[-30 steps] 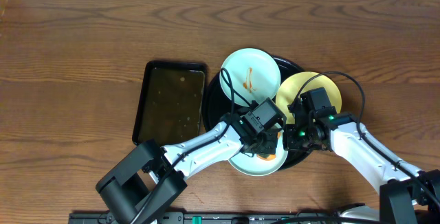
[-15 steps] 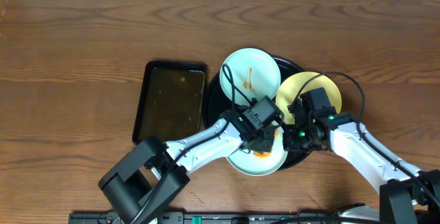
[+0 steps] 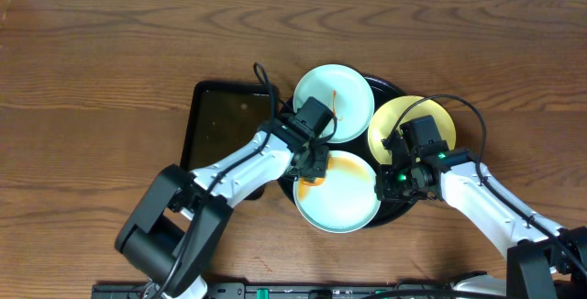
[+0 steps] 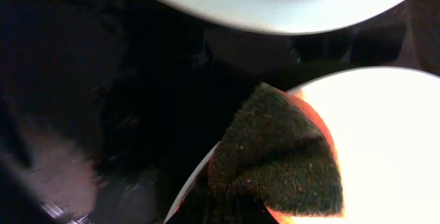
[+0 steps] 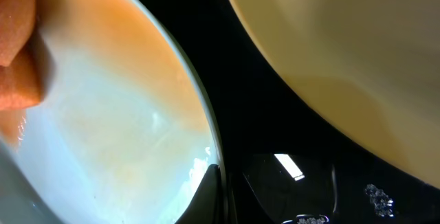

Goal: Clean dirty plates on tray and stack at the side
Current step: 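Return the sponge with the left gripper to the black tray, then grasp the cleaned green plate rim with the right gripper and tilt it up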

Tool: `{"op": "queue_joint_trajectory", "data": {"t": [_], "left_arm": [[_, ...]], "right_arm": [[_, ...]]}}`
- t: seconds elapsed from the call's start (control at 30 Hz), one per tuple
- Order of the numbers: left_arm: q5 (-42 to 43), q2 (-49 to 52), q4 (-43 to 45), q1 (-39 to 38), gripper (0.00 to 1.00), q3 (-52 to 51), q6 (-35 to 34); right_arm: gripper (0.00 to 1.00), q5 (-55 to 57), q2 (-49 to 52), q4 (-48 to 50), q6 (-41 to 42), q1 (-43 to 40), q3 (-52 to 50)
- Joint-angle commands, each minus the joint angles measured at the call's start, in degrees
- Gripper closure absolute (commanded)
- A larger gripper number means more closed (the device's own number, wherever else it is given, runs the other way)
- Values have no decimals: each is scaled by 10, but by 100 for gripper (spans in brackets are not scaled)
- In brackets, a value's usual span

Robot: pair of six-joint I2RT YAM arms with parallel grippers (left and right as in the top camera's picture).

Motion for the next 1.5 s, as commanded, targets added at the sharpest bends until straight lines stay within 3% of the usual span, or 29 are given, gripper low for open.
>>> {"op": "queue_joint_trajectory", "data": {"t": [0.0,0.37,0.77,0.83,0.93,1.13,1.47], "left_arm": [[-103,-52,-15,25,93,9,38],[-141,-185,-74,45,92,9,40],[-153,-174,-109,176,92,-9,34],[-153,-173,-108,178,93,-9,34],[-153,-173,-107,178,92,-9,34],[-153,-173,-109,178,92,-9,34],[-153,-173,-109,178,92,-9,34]], "right_arm": [[99,15,2,-9,-3,8,2],[99,16,2,-7,-3,8,2],[85,2,2,-7,-3,8,-10],[87,-2,2,-4,-3,8,-15],[99,-7,2,10,-3,8,-16],[99,-38,-6,57,-9,7,-9],[99,167,-164,25,-65,7,29]]}}
